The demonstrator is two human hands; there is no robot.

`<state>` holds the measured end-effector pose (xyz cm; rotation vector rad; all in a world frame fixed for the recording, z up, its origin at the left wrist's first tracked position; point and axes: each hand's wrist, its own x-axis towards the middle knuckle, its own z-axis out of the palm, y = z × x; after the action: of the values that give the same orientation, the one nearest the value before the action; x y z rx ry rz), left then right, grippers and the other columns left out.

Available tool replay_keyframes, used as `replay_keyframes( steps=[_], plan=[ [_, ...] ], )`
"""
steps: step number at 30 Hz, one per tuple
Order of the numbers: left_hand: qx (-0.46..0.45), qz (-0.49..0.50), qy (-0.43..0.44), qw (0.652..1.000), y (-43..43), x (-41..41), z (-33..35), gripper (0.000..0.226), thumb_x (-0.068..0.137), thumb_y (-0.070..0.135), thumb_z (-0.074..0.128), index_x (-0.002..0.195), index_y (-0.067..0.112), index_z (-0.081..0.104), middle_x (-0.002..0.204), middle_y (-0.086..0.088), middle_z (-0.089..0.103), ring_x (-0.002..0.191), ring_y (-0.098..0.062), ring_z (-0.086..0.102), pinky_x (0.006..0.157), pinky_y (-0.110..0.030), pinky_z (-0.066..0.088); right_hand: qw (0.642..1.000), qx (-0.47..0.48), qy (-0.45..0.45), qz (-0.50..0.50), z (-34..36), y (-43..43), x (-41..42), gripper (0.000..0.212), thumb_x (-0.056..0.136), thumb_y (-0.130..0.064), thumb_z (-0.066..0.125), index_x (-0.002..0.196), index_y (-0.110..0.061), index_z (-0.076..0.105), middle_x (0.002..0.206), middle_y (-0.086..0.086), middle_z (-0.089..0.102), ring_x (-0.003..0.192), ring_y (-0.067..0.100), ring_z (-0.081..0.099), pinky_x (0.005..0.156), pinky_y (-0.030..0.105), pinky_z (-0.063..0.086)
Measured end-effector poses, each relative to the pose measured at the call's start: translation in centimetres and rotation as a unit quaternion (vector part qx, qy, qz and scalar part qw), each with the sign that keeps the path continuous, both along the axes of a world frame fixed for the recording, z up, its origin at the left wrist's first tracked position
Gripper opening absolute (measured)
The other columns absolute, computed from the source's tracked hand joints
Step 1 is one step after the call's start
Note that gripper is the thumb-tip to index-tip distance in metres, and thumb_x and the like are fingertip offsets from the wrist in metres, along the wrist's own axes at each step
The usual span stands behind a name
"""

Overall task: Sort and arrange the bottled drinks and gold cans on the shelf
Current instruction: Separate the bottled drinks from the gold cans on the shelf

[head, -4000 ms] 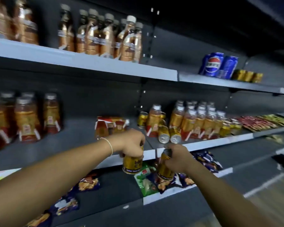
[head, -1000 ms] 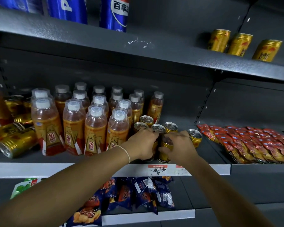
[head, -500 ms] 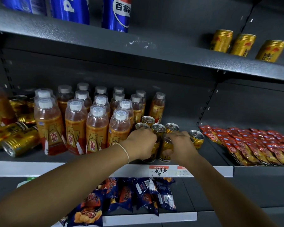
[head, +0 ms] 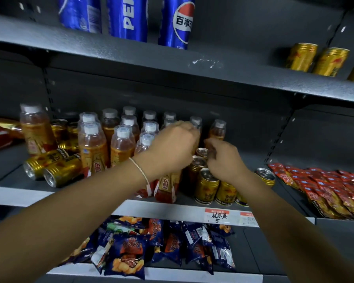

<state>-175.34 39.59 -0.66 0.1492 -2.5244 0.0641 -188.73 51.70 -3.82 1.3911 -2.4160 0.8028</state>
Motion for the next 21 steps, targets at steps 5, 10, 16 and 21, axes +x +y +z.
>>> replay_keyframes(
  steps=[5, 10, 16, 21],
  plan=[
    [0.037, 0.067, -0.030, 0.997, -4.4, 2.7, 1.0, 0.053, 0.085, 0.019, 0.050, 0.137, 0.007, 0.048, 0.131, -0.016, 0.053, 0.124, -0.033, 0.046, 0.103, -0.043, 0.040, 0.998, -0.010, -0.015, 0.061, 0.5, -2.9, 3.3, 0.044, 0.100, -0.017, 0.046, 0.144, -0.013, 0.044, 0.130, 0.014, 0.059, 0.119, 0.028, 0.055, 0.102, 0.034, 0.044],
    [0.069, 0.064, -0.095, 0.991, -6.4, 4.4, 0.0, 0.034, 0.085, 0.014, 0.047, 0.117, 0.005, 0.055, 0.118, -0.015, 0.056, 0.111, -0.034, 0.054, 0.088, -0.040, 0.048, 0.997, 0.058, -0.019, 0.043, 0.2, -4.6, 5.6, 0.066, 0.093, -0.038, 0.058, 0.151, -0.020, 0.032, 0.150, 0.009, 0.043, 0.138, 0.027, 0.037, 0.113, 0.034, 0.034],
    [0.071, -0.013, -0.123, 0.990, -7.8, 5.7, -0.5, 0.026, 0.089, 0.019, 0.046, 0.109, 0.007, 0.058, 0.114, -0.014, 0.056, 0.107, -0.030, 0.055, 0.087, -0.039, 0.050, 0.999, 0.037, -0.031, -0.023, -0.6, -4.9, 7.5, 0.088, 0.069, -0.044, 0.078, 0.145, -0.026, 0.038, 0.132, 0.004, 0.047, 0.123, 0.021, 0.046, 0.103, 0.032, 0.043],
    [0.036, -0.082, -0.131, 0.987, -8.4, 6.8, -1.1, 0.034, 0.086, 0.027, 0.052, 0.116, 0.011, 0.055, 0.110, -0.008, 0.045, 0.102, -0.026, 0.050, 0.082, -0.040, 0.051, 0.995, 0.002, -0.055, -0.081, -1.1, -4.5, 9.3, 0.069, 0.062, -0.038, 0.082, 0.123, -0.020, 0.056, 0.112, 0.000, 0.059, 0.111, 0.022, 0.052, 0.094, 0.035, 0.047]
  ],
)
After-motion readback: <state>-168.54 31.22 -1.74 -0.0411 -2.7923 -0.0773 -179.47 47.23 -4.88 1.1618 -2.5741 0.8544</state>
